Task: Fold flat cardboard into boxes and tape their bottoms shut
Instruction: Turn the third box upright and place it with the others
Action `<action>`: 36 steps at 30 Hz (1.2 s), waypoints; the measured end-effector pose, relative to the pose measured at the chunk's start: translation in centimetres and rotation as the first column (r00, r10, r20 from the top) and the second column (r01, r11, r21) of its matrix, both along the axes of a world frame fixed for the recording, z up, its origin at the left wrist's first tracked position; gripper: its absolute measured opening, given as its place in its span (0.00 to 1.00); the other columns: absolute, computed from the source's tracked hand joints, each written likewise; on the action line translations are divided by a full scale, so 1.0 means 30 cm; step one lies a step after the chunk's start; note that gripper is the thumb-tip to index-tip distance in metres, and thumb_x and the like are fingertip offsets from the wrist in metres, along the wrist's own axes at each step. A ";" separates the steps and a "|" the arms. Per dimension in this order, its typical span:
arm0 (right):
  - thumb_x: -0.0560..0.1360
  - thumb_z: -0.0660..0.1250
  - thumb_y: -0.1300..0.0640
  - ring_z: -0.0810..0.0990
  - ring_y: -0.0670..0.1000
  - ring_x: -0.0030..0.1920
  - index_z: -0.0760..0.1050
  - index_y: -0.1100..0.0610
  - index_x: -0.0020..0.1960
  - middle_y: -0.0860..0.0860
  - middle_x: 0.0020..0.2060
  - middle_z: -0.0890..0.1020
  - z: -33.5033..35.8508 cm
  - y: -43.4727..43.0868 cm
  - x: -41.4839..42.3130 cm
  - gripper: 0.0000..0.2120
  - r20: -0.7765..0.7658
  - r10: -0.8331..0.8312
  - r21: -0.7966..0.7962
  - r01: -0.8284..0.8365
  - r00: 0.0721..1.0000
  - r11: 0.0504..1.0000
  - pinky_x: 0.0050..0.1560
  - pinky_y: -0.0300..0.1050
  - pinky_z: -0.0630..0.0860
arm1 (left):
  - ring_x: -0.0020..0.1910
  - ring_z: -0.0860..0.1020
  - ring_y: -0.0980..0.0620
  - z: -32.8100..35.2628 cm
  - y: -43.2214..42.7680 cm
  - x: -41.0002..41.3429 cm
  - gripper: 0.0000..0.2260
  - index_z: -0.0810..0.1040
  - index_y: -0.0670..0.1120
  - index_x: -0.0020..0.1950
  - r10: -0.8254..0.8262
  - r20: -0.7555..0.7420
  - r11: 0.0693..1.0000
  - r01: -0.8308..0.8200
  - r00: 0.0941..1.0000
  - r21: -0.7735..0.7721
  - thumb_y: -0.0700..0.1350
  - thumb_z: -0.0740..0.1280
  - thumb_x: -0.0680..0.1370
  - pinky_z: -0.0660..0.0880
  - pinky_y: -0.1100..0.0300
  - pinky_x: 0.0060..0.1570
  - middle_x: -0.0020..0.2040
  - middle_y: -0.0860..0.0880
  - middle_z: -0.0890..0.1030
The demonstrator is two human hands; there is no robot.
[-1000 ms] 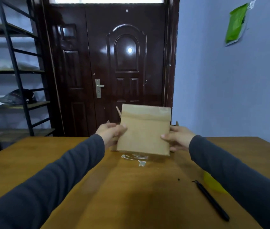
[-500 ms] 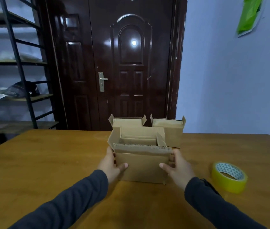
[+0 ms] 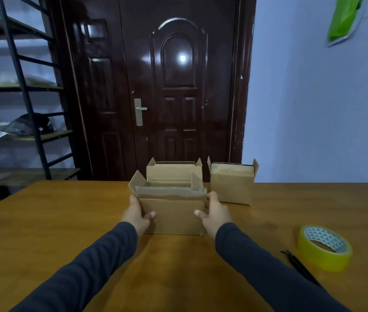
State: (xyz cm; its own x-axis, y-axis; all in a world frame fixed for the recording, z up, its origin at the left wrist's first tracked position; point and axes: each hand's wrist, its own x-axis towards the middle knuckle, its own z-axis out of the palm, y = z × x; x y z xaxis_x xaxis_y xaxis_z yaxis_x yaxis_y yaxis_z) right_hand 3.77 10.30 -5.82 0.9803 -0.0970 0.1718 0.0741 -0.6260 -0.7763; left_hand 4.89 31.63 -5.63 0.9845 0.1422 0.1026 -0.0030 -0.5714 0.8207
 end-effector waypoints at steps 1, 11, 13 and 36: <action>0.76 0.67 0.55 0.78 0.54 0.57 0.63 0.51 0.65 0.53 0.58 0.79 -0.002 0.000 0.005 0.21 -0.004 0.006 0.010 -0.006 1.000 1.000 0.58 0.54 0.78 | 0.65 0.72 0.43 0.000 0.001 0.001 0.29 0.57 0.45 0.71 0.005 0.006 1.000 -0.005 1.000 -0.001 0.40 0.69 0.76 0.70 0.50 0.64 0.66 0.43 0.72; 0.76 0.66 0.51 0.75 0.50 0.59 0.67 0.50 0.66 0.49 0.61 0.75 0.025 -0.295 -0.114 0.20 0.063 -0.105 -0.214 0.116 0.992 0.970 0.60 0.46 0.74 | 0.70 0.65 0.41 -0.064 0.033 -0.054 0.36 0.58 0.45 0.75 0.130 0.042 0.991 -0.130 0.991 0.015 0.45 0.74 0.72 0.67 0.47 0.67 0.73 0.42 0.61; 0.76 0.64 0.46 0.77 0.48 0.49 0.72 0.51 0.54 0.49 0.52 0.78 0.067 -0.417 -0.164 0.11 0.054 -0.187 -0.438 0.191 0.981 0.878 0.54 0.44 0.77 | 0.70 0.65 0.41 -0.088 0.027 -0.100 0.34 0.58 0.46 0.75 0.225 0.083 0.974 -0.226 0.971 0.002 0.44 0.72 0.73 0.66 0.44 0.68 0.73 0.42 0.62; 0.70 0.69 0.57 0.72 0.48 0.27 0.69 0.56 0.43 0.50 0.28 0.79 0.085 -0.822 -0.574 0.08 -0.302 -0.207 -0.306 0.111 0.931 0.945 0.30 0.39 0.68 | 0.78 0.46 0.50 -0.076 -0.942 -0.248 0.29 0.48 0.54 0.78 -0.654 -0.034 0.643 0.579 0.756 0.502 0.49 0.59 0.81 0.47 0.52 0.75 0.79 0.50 0.46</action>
State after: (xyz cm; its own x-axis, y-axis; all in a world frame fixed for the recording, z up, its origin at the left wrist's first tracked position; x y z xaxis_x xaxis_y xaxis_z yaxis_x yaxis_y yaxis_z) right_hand -13.46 -14.35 -3.26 0.9615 -0.2515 -0.1111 -0.2713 -0.8025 -0.5314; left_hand -2.55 3.37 -7.91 0.7950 -0.5932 0.1267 -0.5843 -0.6928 0.4227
